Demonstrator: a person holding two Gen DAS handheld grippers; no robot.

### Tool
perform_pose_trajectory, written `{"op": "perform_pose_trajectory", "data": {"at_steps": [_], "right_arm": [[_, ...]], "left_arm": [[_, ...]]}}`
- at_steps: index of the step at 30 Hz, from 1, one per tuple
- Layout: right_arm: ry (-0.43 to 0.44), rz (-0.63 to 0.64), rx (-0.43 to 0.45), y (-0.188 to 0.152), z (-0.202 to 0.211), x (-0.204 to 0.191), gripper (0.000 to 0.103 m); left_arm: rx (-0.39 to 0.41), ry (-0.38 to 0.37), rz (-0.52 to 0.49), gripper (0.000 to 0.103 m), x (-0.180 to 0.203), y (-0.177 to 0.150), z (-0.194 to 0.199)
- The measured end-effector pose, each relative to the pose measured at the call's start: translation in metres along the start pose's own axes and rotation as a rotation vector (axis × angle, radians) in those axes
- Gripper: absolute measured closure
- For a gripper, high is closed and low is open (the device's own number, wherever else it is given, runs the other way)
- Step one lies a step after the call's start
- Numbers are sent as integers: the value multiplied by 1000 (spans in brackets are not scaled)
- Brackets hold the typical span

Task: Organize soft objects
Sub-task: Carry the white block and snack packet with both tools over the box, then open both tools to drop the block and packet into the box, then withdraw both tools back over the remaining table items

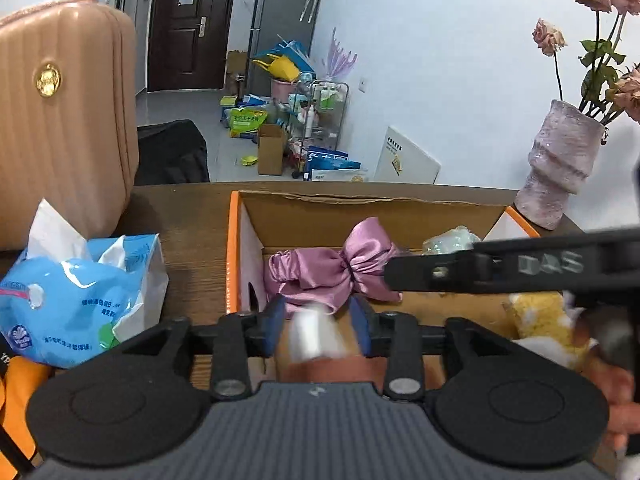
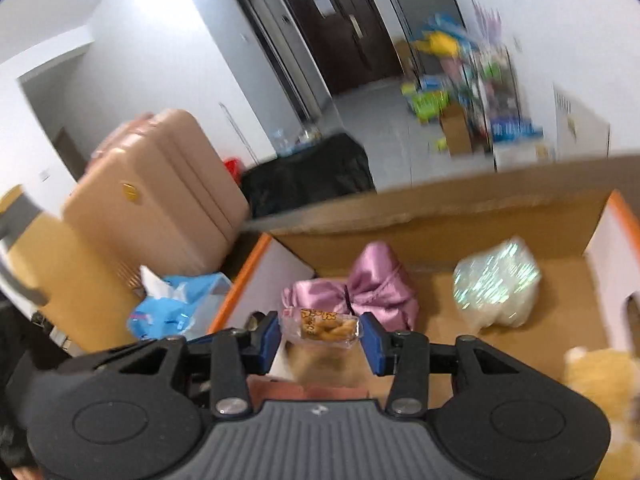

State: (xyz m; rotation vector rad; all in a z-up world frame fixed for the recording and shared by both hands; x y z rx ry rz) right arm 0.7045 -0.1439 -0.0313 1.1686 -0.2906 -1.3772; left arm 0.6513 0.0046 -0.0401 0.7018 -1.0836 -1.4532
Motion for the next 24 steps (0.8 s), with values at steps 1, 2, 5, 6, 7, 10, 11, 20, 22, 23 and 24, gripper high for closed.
{"op": "perform_pose_trajectory", "data": {"at_steps": [1, 2, 5, 6, 7, 10, 11, 20, 22, 23, 24], "right_arm": [[1, -8, -11, -1, -6, 1, 56], [-4, -8, -13, -3, -11, 1, 55], [-4, 16, -7, -8, -14, -6, 45], [-7, 21, -2, -7, -13, -8, 45], [-12, 25, 2, -7, -10, -9, 45], [-30, 48, 29, -2, 11, -12, 45], [-37, 63, 39, 1, 20, -14, 45], [-131, 242, 217, 32, 172, -19, 29], [-161, 295, 258, 30, 206, -17, 25], [-176, 320, 279, 27, 224, -18, 25], [-184, 331, 295, 25, 237, -19, 25]], "left_arm": [[11, -2, 3, 57, -4, -1, 1], [21, -12, -1, 57, -7, -1, 3], [28, -46, 9, 57, -13, 1, 11], [34, -48, 10, 57, -14, 3, 15], [41, -45, 3, 57, -14, 5, 19], [71, 2, -28, 49, -14, 13, 35], [82, 14, -35, 49, -15, 16, 42], [213, 74, -55, 34, -13, 60, 151], [245, 92, -49, 33, -11, 66, 179], [257, 101, -53, 33, -8, 68, 190], [270, 108, -59, 32, -4, 70, 200]]}}
Point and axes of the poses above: each gripper's, at about its wrist camera, not at the fingertips, and z roughly against the way its jaws point, x to its right, y to its top, the point moved 5 cm from there along -z, roughly the way its jaws point, and after that the axes turned 14 degrees about x, right-handed, at the moved point
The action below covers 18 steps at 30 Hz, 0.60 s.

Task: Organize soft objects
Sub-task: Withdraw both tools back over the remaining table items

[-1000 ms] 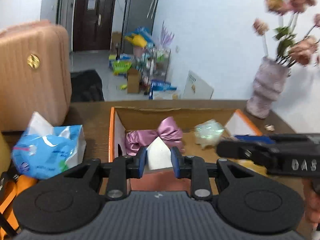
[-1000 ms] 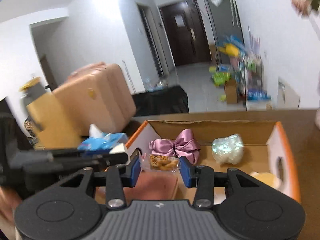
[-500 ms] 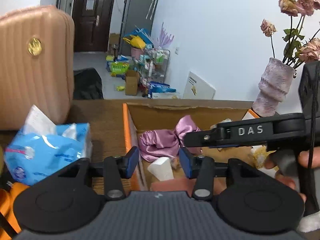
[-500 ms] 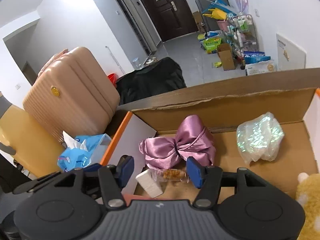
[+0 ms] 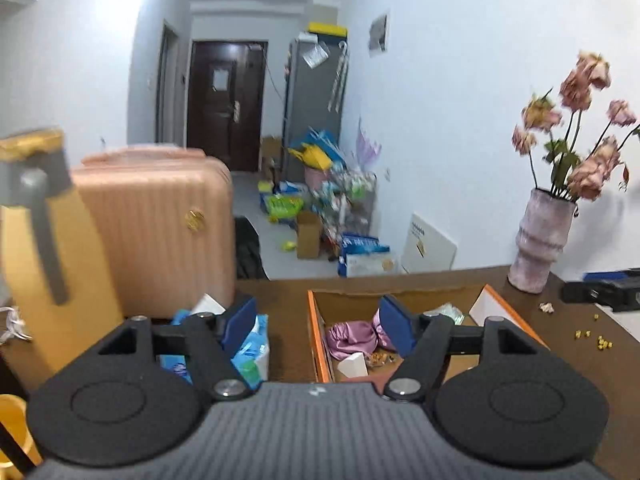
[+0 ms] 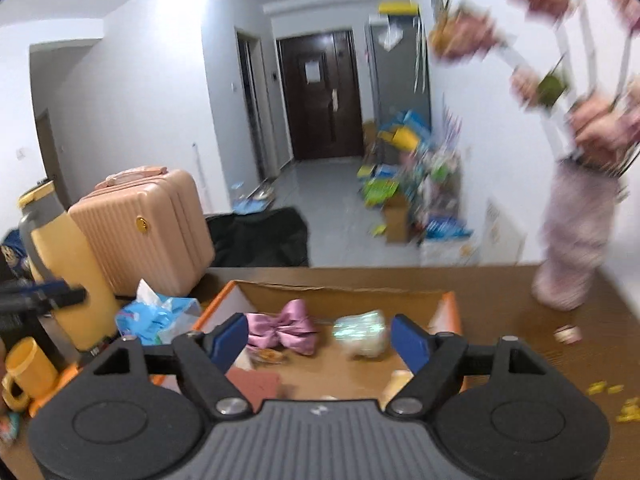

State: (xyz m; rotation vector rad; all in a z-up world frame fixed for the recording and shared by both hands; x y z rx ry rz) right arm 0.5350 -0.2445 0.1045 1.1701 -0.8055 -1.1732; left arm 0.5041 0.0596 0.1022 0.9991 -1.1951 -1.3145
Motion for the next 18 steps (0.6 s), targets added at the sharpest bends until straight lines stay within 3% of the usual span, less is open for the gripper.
{"op": "perform_pose_trajectory", "data": {"at_steps": [4, 7, 13, 18], "right_arm": [[5, -10, 64, 1, 51, 0, 24], [2, 16, 138, -16, 92, -8, 18], [21, 69, 185, -106, 178, -29, 18], [-4, 9, 188, -186, 225, -40, 18]], "left_arm": [[47, 23, -20, 28, 14, 9, 38], [82, 43, 3, 25, 22, -10, 78], [54, 7, 23, 21, 47, -89, 166], [-53, -34, 86, 21, 63, -154, 214]]}}
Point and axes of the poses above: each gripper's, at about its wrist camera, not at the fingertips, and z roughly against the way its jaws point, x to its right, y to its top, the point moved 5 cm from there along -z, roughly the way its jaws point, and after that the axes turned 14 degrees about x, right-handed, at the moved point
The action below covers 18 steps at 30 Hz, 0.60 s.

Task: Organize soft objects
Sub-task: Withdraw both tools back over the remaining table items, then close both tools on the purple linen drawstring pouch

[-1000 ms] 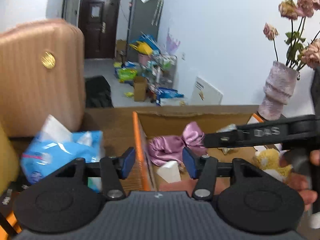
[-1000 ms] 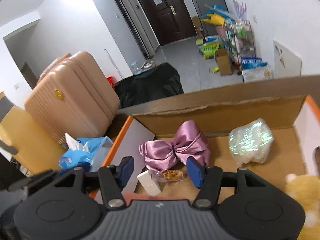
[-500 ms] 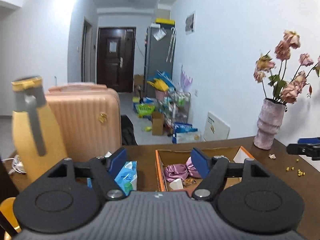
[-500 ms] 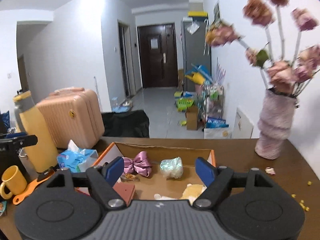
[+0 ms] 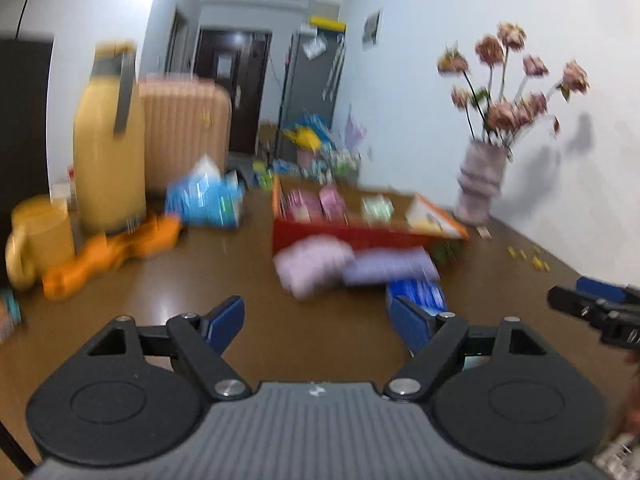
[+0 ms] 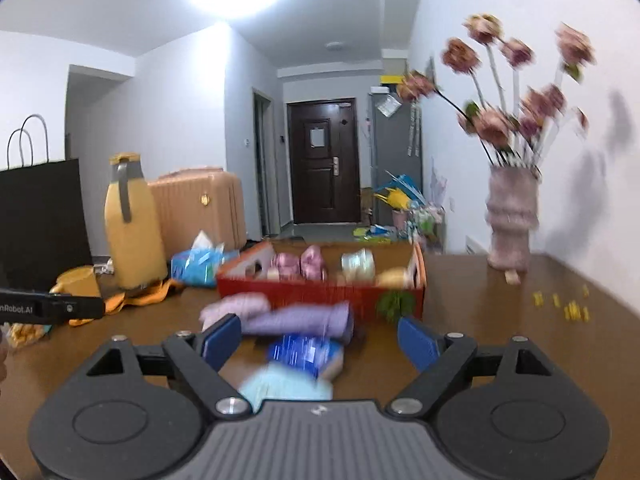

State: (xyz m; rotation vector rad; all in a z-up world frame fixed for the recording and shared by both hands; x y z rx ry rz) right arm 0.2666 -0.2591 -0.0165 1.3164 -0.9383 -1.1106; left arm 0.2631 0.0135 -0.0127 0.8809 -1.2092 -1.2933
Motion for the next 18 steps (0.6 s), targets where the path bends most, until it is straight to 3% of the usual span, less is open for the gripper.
{"op": "perform_pose_trajectory", "data": {"at_steps": [4, 13, 18], "right_arm": [[22, 23, -84, -26, 14, -6, 18], [34, -15, -109, -33, -10, -10, 19], [57, -74, -124, -22, -50, 4, 19]], "left_arm": [[-61, -36, -15, 21, 9, -20, 5], [-105, -28, -25, 22, 10, -28, -23], [-136, -135, 39, 29, 18, -18, -66]]}}
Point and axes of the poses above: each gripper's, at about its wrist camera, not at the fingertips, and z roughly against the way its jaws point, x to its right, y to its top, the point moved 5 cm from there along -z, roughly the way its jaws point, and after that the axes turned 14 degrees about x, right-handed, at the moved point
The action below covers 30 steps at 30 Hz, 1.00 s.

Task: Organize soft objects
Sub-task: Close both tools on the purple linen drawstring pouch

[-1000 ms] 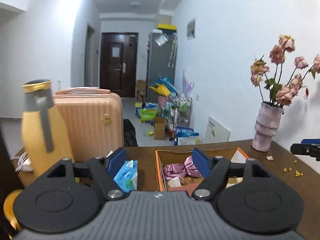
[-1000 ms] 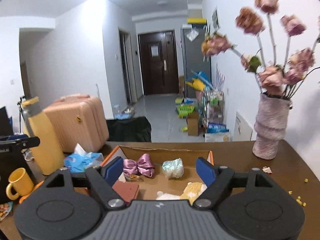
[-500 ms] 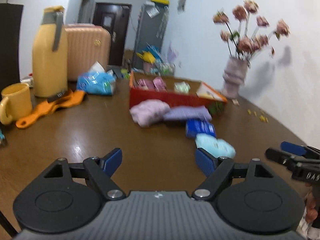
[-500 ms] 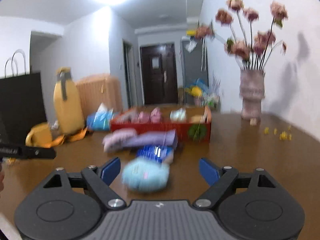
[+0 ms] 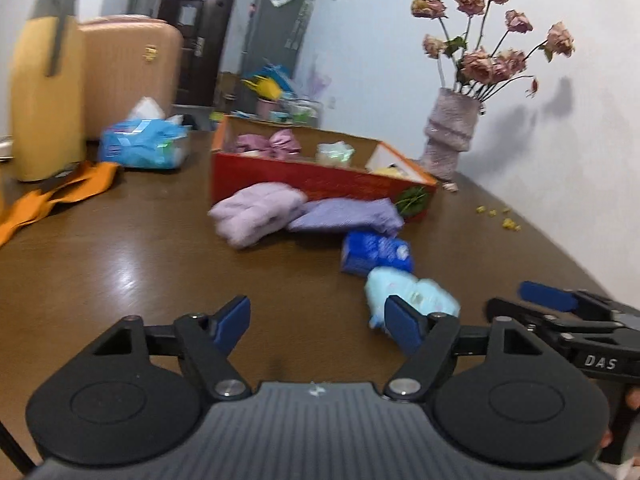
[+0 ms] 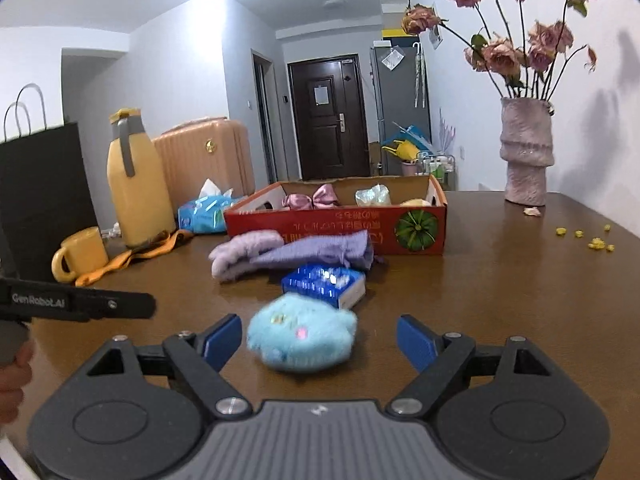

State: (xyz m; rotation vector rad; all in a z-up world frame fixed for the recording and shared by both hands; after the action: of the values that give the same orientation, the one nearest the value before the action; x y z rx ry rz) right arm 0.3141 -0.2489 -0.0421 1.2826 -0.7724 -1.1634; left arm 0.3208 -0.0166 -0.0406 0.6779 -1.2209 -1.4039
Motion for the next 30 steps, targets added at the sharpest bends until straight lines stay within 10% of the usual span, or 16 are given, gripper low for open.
{"op": "perform_pose_trajectory", "data": {"at_steps": [9, 13, 18, 22, 30], "right_arm": [[39, -186, -103, 22, -135, 49, 21], [29, -277, -166, 14, -181, 64, 40], [40, -350, -199, 0, -201, 73, 77], [47, -368, -166, 10, -191, 74, 97], [168, -171, -9, 58, -92, 15, 100]], "left_arm": [[-119, -54, 154, 36, -24, 24, -139], [-164, -64, 224, 37, -34, 24, -168], [-159, -104, 213, 70, -34, 20, -186], [-134, -137, 175, 92, -25, 22, -180], [21, -192, 73, 93, 9, 42, -64]]}}
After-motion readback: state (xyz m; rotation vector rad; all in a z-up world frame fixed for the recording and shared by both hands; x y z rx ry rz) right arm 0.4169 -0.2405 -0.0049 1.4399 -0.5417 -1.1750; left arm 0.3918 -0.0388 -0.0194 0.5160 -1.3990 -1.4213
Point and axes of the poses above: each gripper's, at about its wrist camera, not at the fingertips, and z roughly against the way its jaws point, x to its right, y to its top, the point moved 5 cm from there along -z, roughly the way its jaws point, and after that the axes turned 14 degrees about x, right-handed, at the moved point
